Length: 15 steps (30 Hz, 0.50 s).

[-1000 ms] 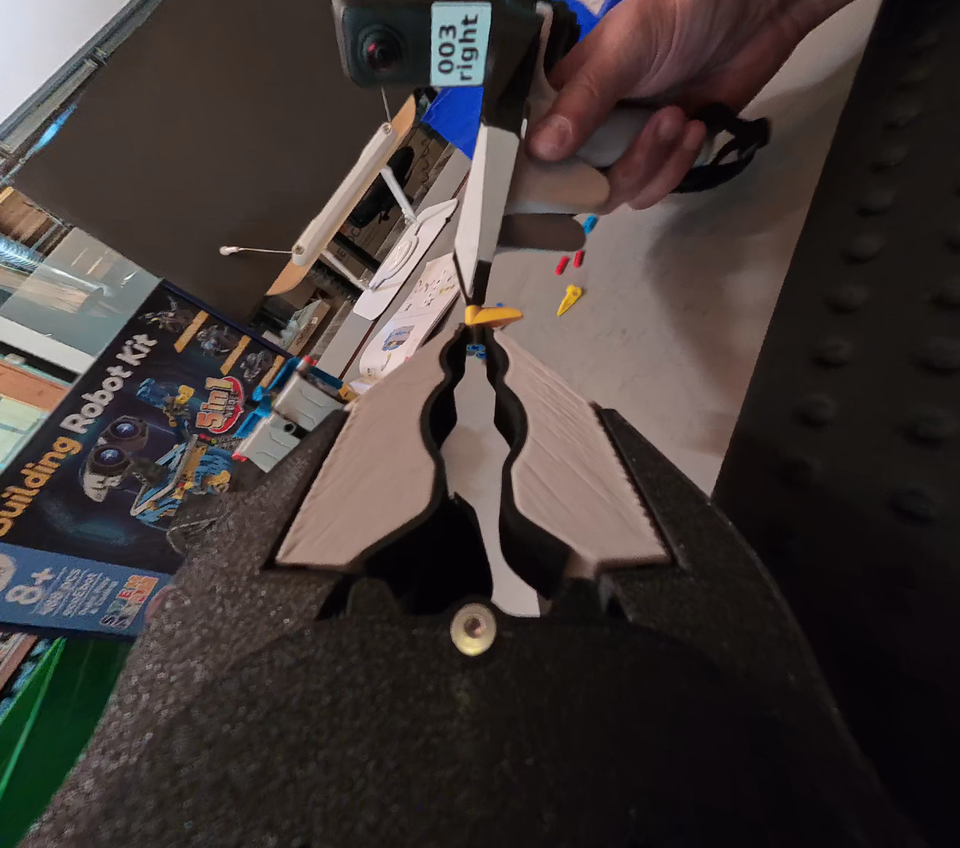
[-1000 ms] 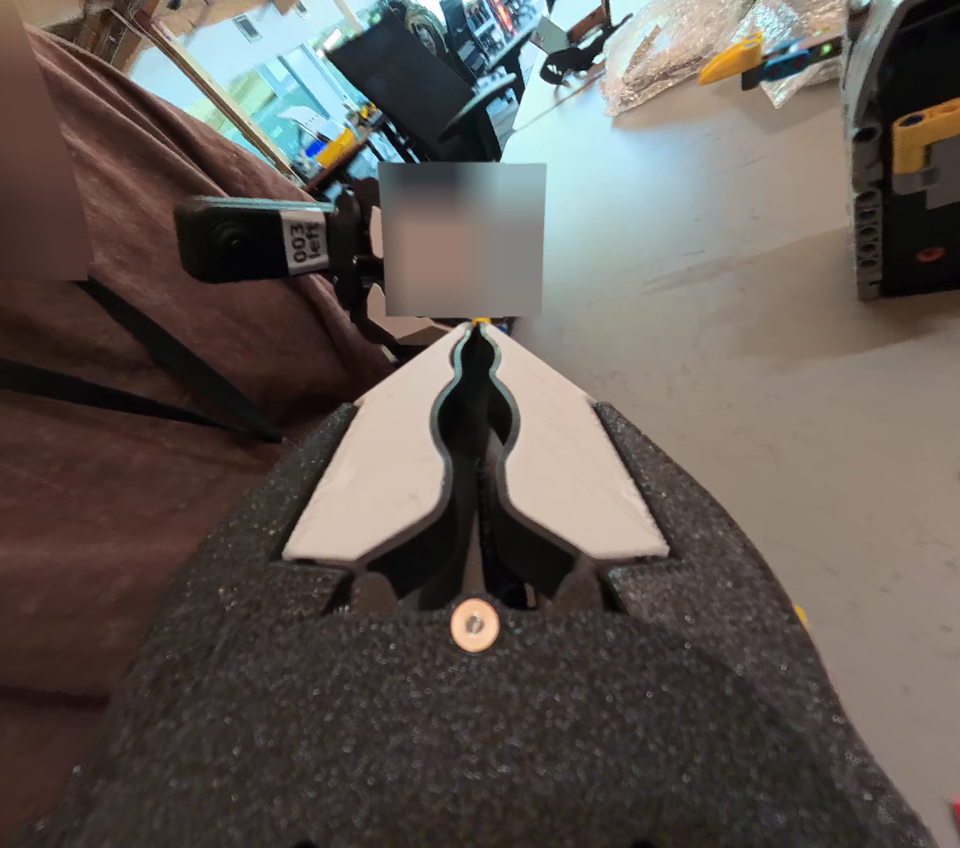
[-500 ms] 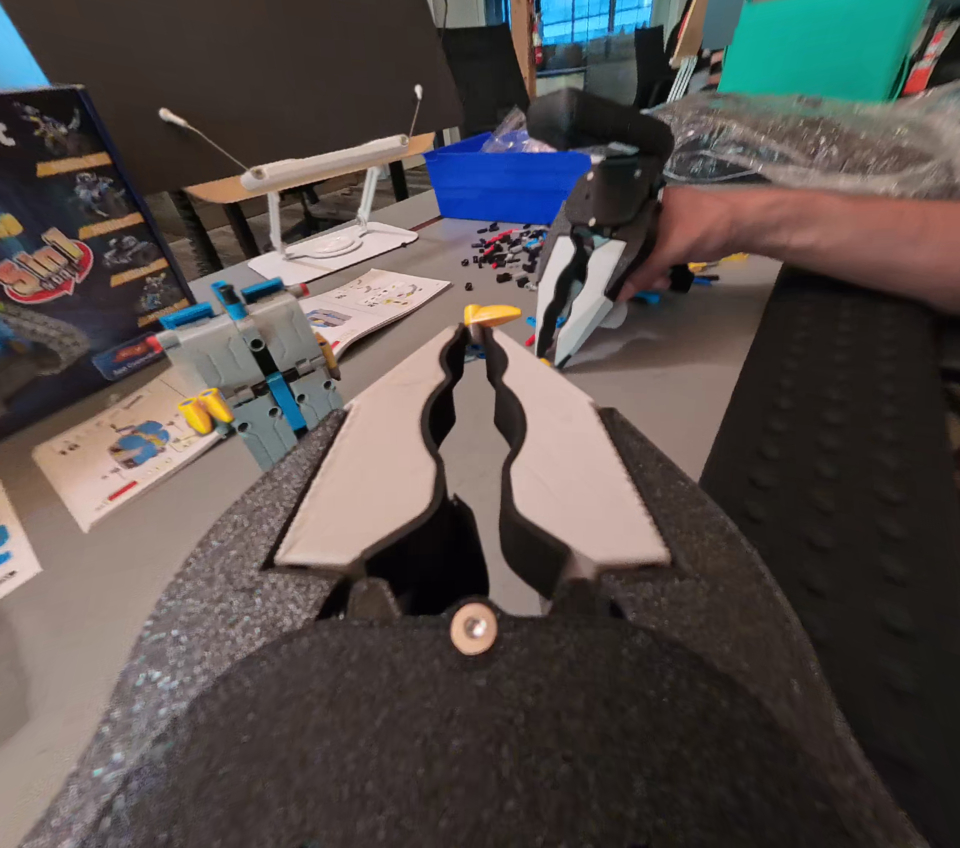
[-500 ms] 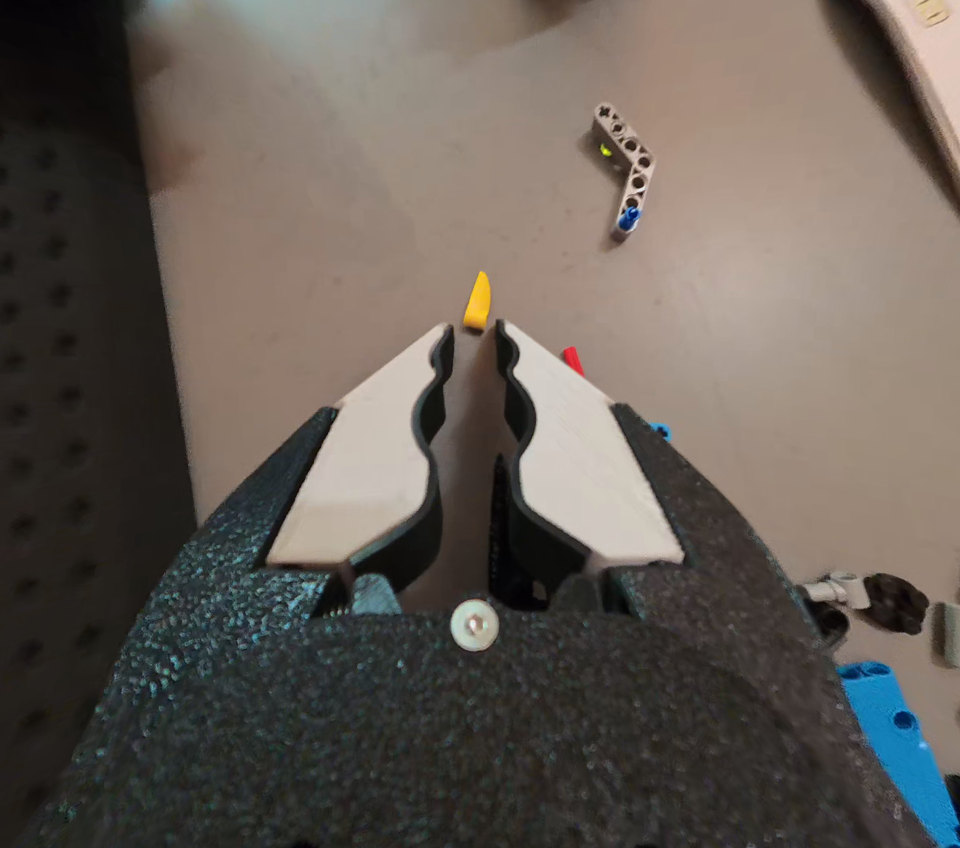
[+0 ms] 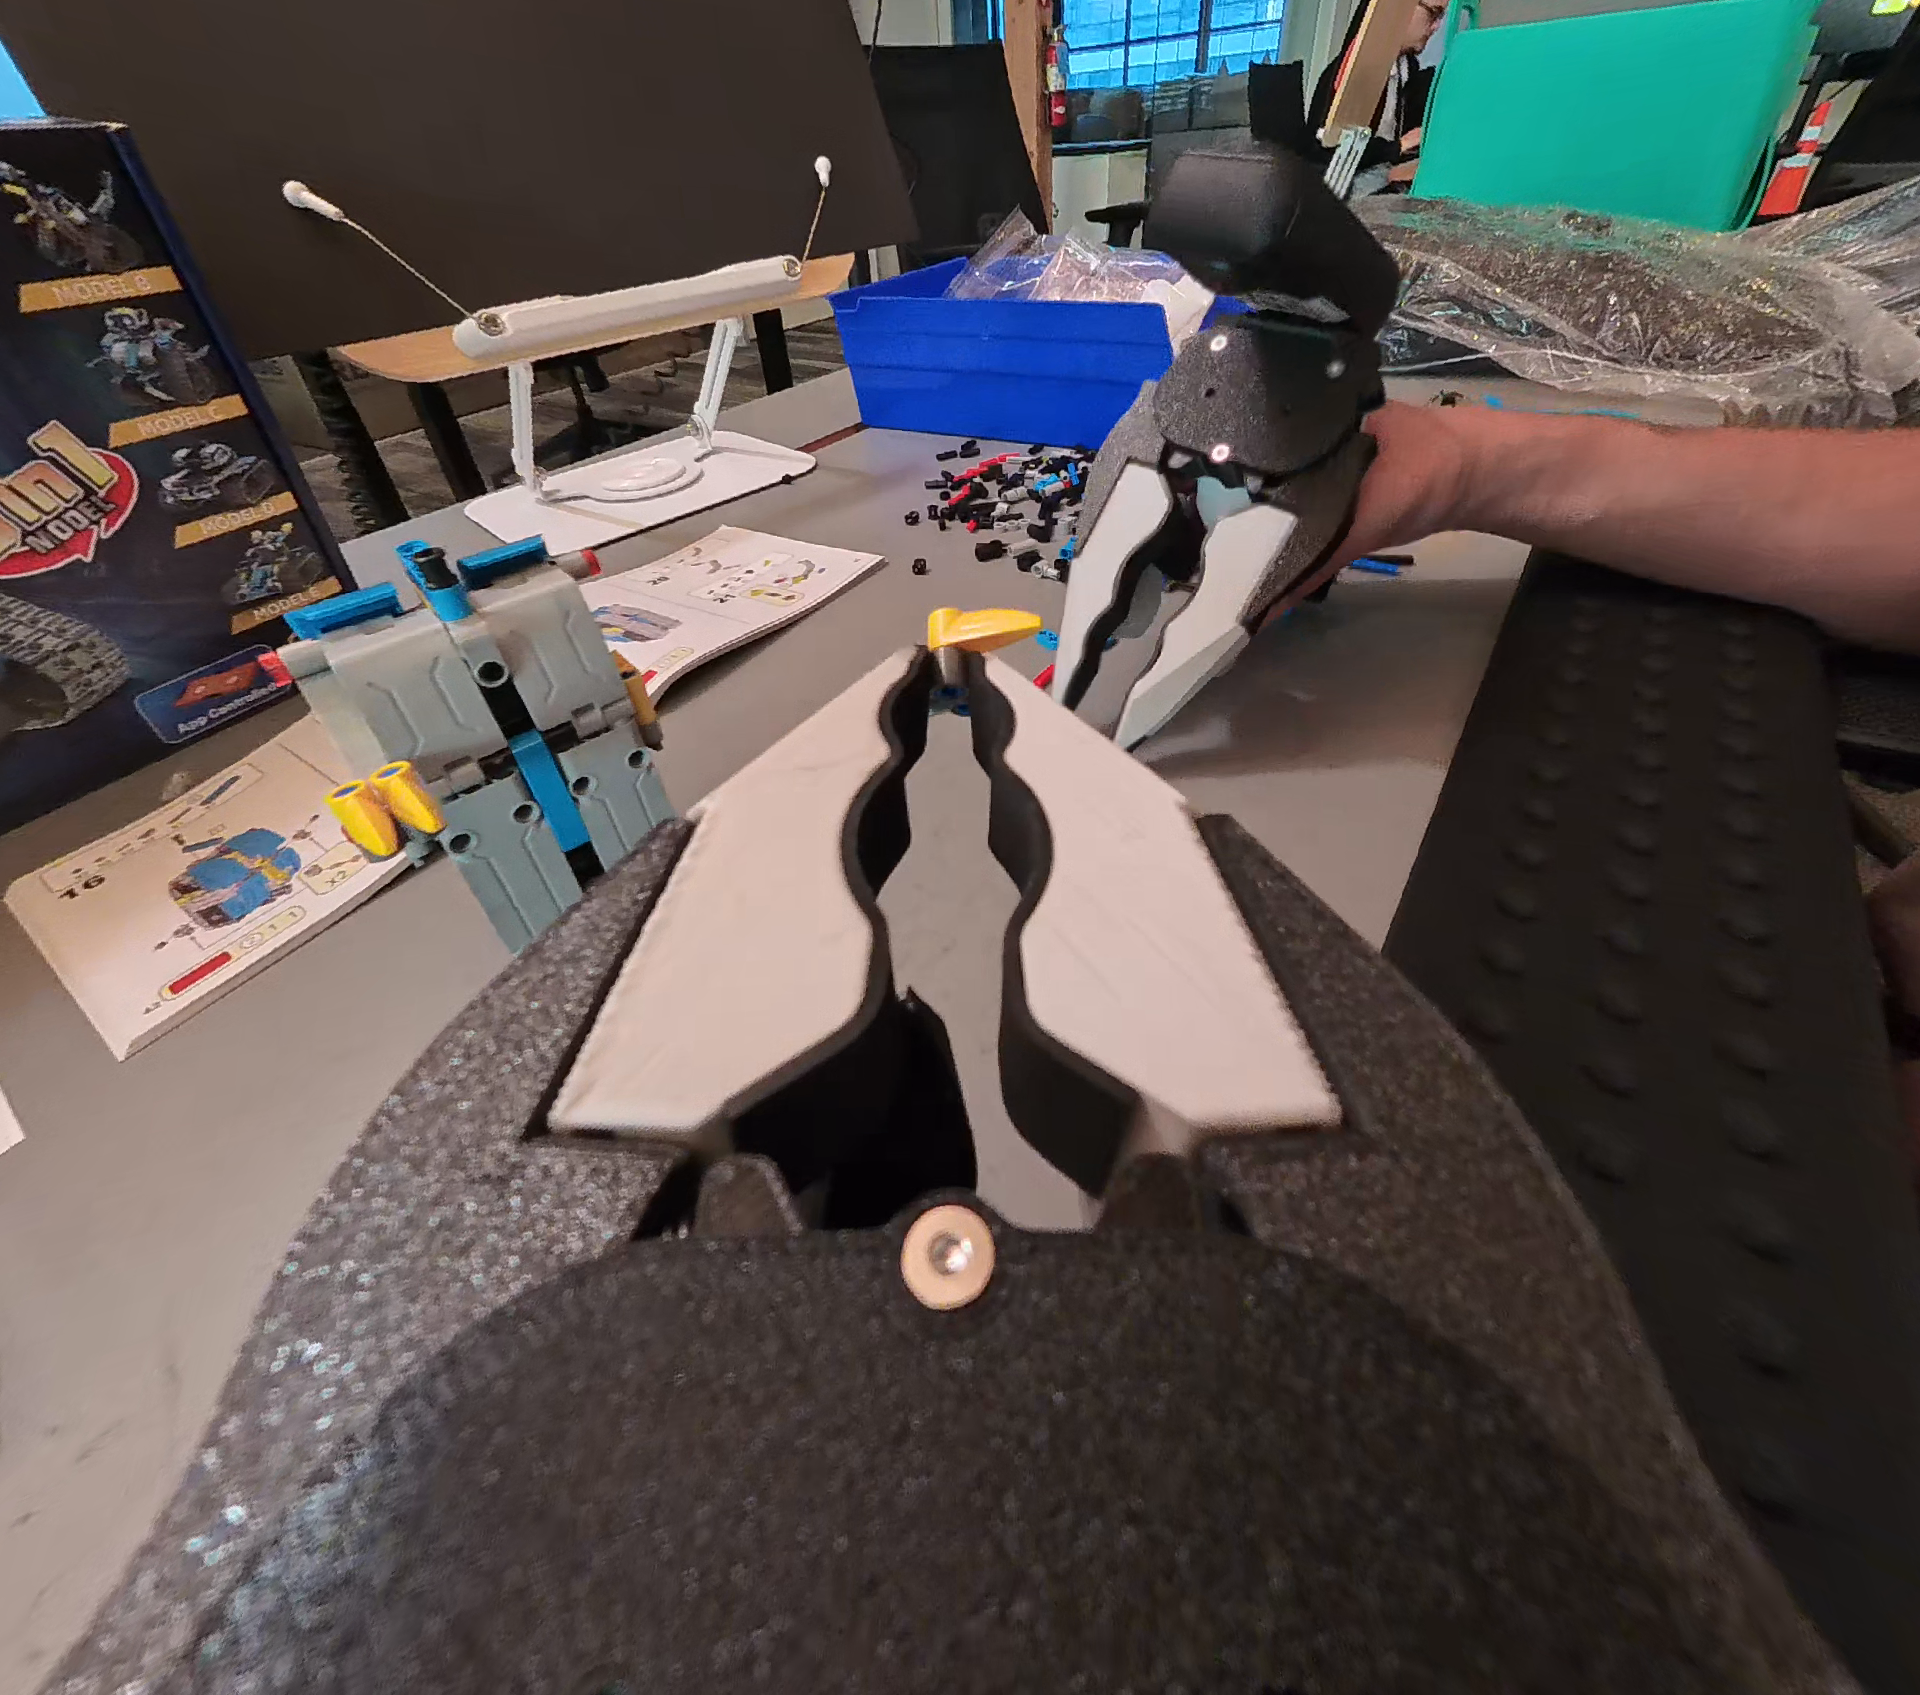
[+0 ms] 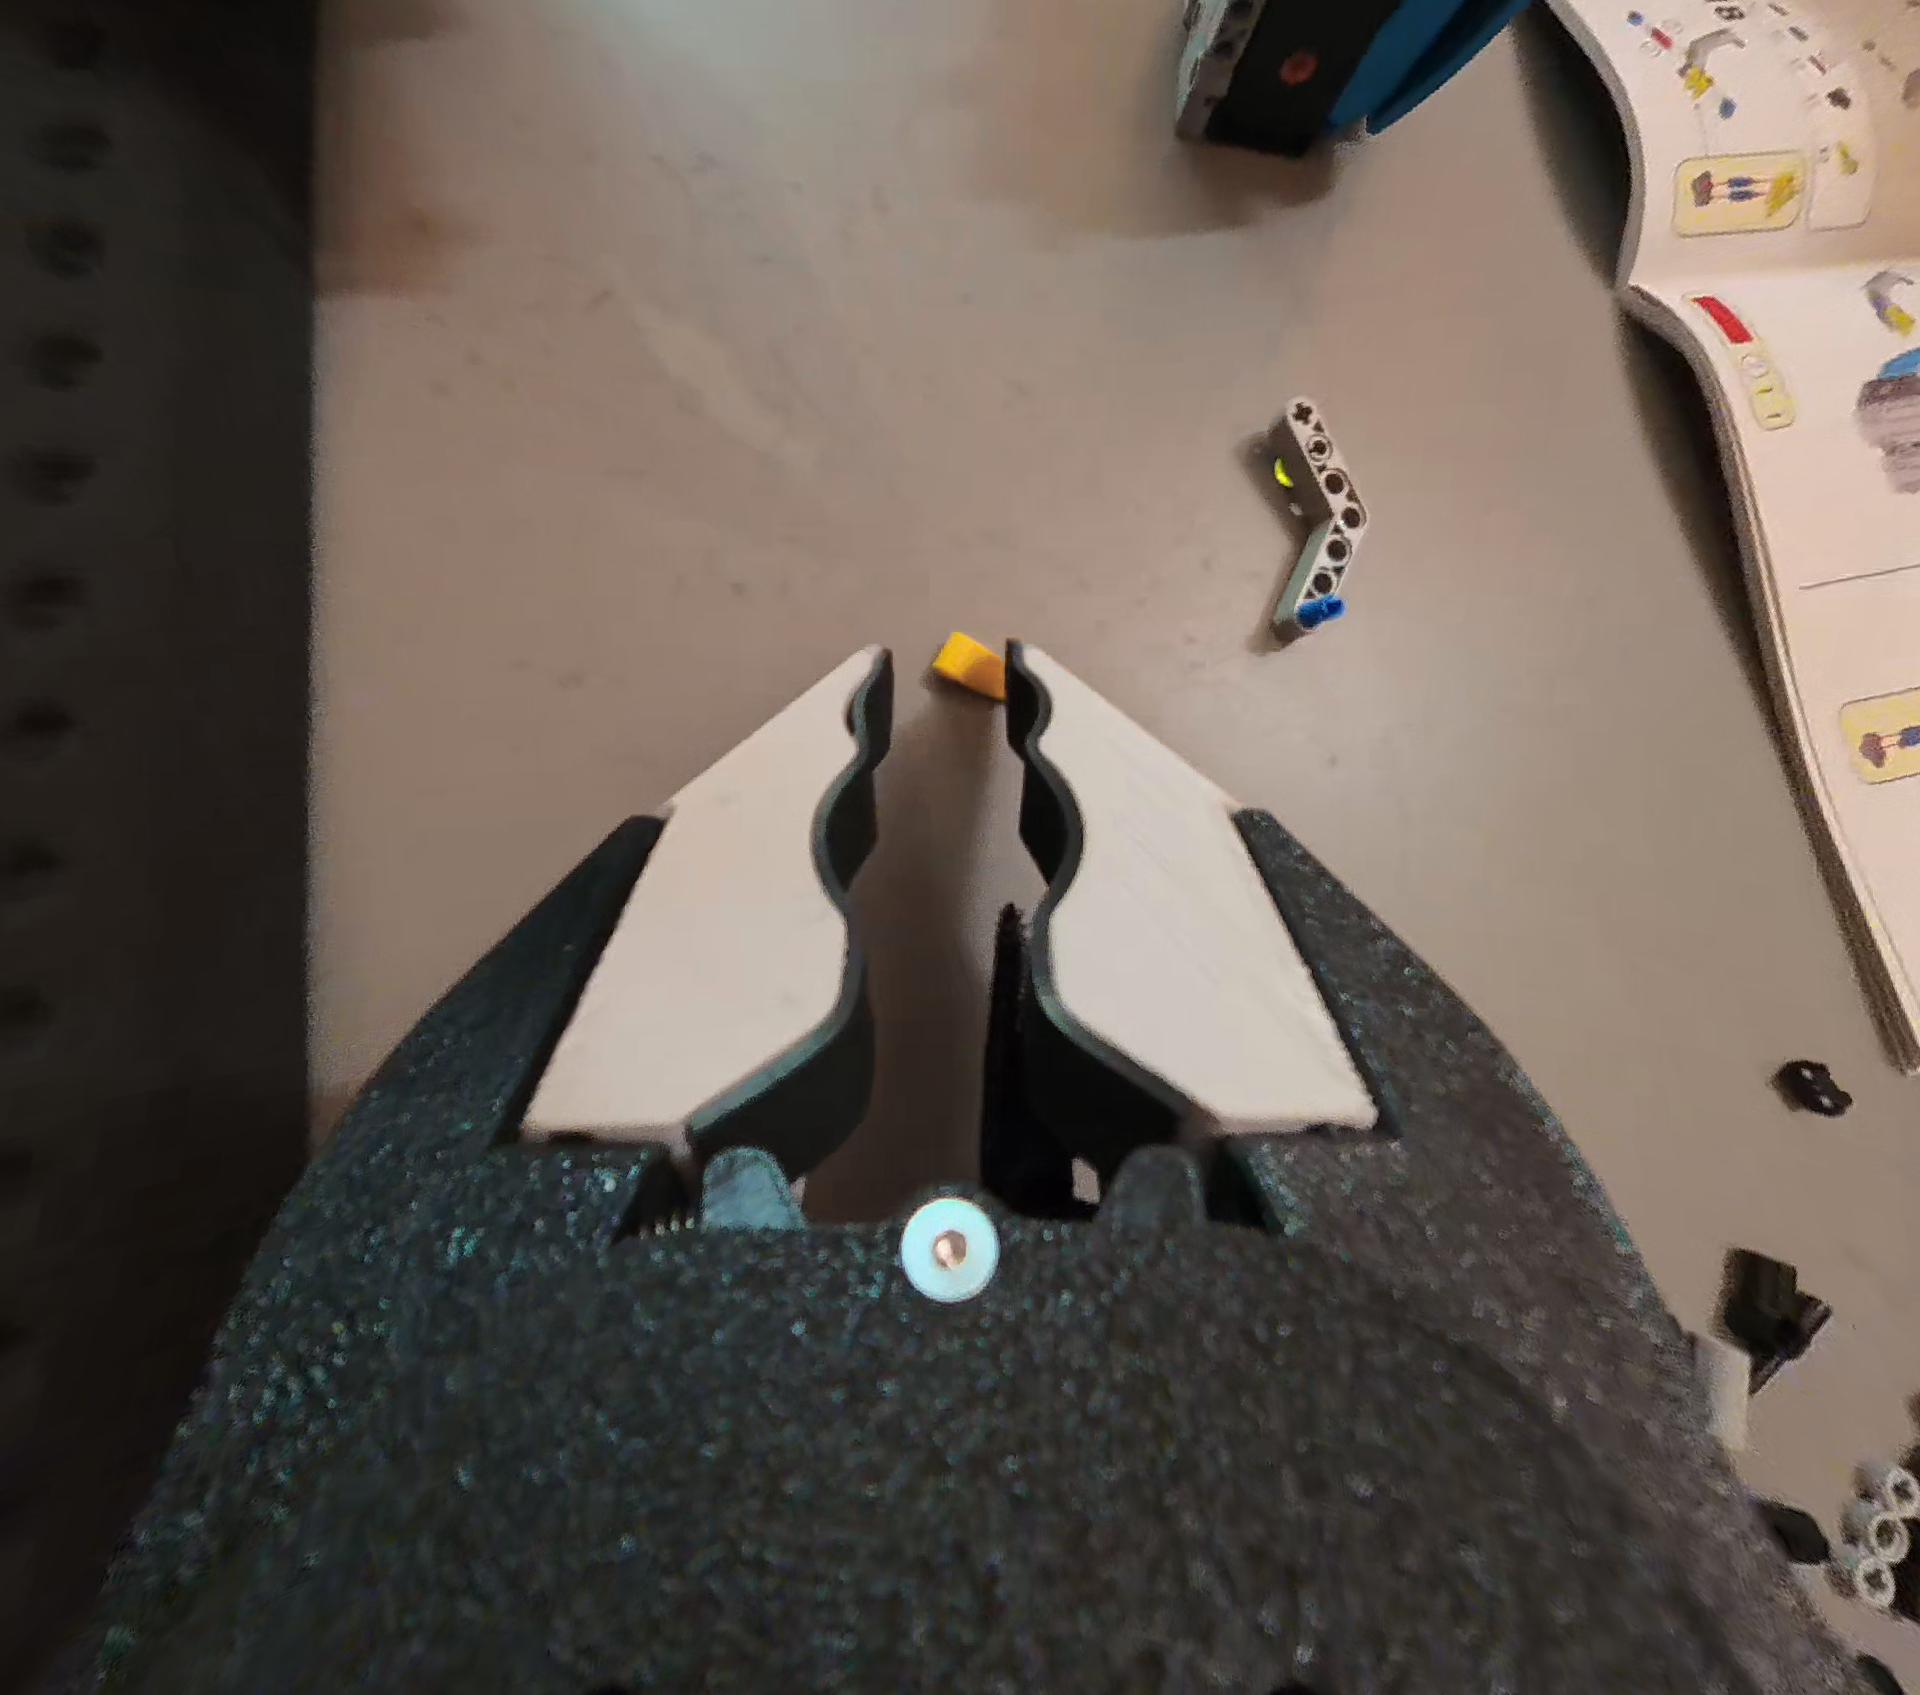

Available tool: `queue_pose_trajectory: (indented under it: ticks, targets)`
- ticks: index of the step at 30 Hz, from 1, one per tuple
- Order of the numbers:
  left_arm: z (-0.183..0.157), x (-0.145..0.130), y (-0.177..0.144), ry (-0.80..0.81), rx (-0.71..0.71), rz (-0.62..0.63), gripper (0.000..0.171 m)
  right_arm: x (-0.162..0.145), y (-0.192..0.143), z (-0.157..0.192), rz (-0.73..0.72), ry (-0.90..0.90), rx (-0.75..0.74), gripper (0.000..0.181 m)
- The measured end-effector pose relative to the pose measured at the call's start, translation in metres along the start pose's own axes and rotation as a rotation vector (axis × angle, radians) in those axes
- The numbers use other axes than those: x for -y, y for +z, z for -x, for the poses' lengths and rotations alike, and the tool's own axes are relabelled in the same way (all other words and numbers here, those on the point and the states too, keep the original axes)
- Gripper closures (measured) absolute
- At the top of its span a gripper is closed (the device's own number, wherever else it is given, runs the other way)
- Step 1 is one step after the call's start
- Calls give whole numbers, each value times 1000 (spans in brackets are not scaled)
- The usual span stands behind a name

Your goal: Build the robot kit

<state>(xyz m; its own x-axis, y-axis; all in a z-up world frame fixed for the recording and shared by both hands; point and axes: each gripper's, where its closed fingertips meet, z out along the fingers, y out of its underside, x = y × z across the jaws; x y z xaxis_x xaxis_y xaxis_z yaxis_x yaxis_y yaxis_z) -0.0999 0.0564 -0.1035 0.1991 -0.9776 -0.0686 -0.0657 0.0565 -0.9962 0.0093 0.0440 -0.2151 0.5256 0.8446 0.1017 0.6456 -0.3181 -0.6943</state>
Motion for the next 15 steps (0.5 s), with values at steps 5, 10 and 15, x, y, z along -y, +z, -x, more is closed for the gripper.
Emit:
queue_pose_trajectory:
  ticks: [5,10,15]
  targets:
    - [0,2,-2,-19,-9,-15,165,-4,2,-8,-16,37,-15,167]
    - [-2,2,-1,-24,-21,-15,165,-1,6,-12,-15,18,-46,168]
    - [-6,6,-3,-13,-32,-34,165,13,4,-4,-73,74,9,181]
